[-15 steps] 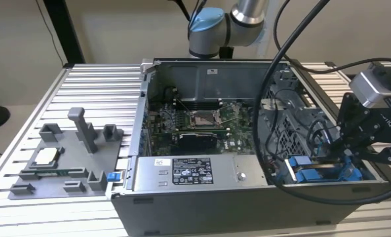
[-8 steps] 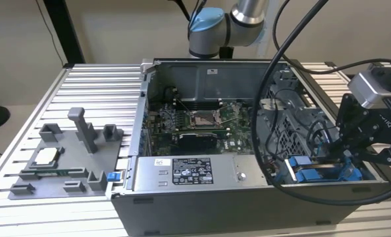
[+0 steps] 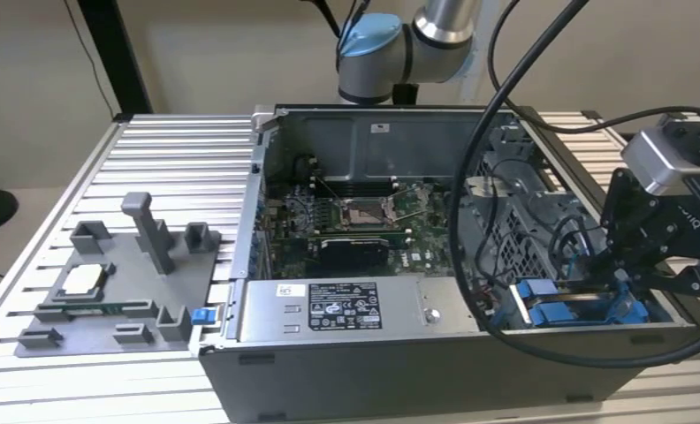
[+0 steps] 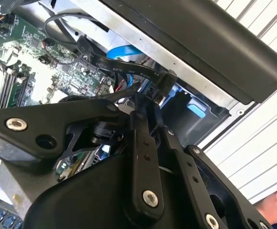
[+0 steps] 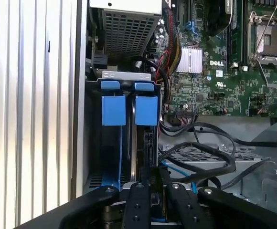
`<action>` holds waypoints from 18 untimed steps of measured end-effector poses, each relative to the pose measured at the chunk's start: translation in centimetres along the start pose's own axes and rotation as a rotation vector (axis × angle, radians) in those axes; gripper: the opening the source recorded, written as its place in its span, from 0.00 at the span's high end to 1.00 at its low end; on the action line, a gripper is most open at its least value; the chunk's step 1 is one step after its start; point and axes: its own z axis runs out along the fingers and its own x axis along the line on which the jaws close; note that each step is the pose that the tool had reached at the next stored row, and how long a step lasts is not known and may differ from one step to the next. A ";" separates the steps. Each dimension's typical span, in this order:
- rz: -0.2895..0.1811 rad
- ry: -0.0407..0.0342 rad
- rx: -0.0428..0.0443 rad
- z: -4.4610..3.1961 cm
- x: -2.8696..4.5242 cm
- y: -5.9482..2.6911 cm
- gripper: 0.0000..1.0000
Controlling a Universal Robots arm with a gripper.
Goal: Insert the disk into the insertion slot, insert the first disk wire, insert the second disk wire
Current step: 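Insert the first disk wire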
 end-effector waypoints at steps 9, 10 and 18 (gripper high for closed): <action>0.009 -0.0010 0.0015 0.50 0.08 -0.04 1.00; 0.011 -0.0006 0.0019 0.56 0.09 -0.05 1.00; 0.019 -0.0016 0.0031 0.95 0.16 -0.09 1.00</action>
